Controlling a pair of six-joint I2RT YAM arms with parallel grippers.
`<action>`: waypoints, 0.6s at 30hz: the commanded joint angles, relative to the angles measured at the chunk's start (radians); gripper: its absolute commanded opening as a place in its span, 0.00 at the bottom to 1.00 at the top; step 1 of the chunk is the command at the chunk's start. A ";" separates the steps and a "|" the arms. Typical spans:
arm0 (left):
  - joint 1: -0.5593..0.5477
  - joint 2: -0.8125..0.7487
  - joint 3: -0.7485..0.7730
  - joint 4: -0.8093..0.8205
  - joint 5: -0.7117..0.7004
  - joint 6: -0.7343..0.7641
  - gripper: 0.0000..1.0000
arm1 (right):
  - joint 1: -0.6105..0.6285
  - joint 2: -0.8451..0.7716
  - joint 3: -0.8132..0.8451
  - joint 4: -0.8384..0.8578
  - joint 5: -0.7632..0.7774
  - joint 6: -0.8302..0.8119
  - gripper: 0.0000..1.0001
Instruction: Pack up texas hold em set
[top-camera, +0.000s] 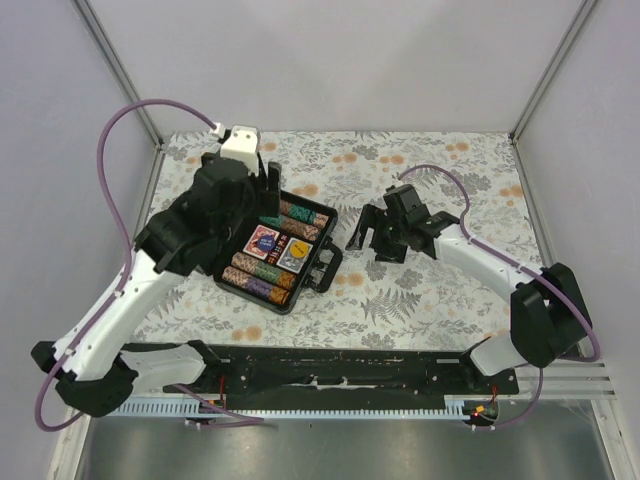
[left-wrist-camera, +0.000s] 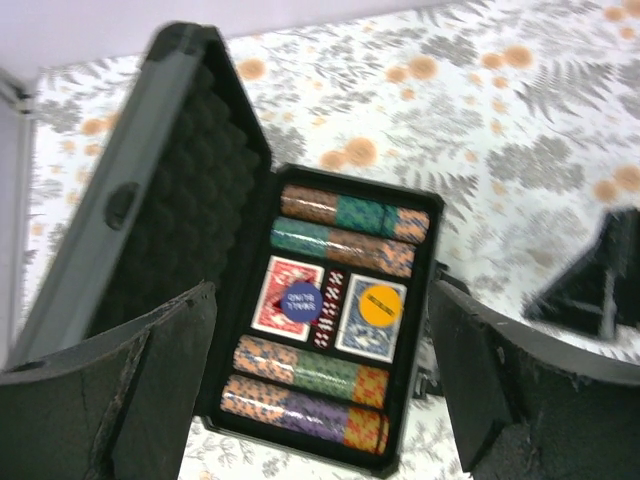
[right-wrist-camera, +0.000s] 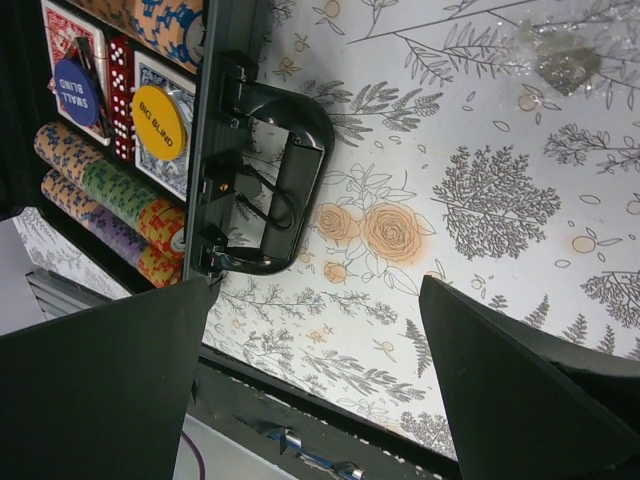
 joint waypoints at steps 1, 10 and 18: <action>0.111 0.105 0.149 -0.106 -0.041 0.053 0.92 | 0.005 -0.048 -0.025 0.076 -0.030 -0.030 0.94; 0.392 0.257 0.239 -0.171 0.051 0.002 0.92 | 0.005 -0.094 -0.078 0.092 -0.057 -0.061 0.94; 0.502 0.309 0.215 -0.186 0.076 0.027 0.90 | 0.003 -0.117 -0.098 0.093 -0.059 -0.064 0.94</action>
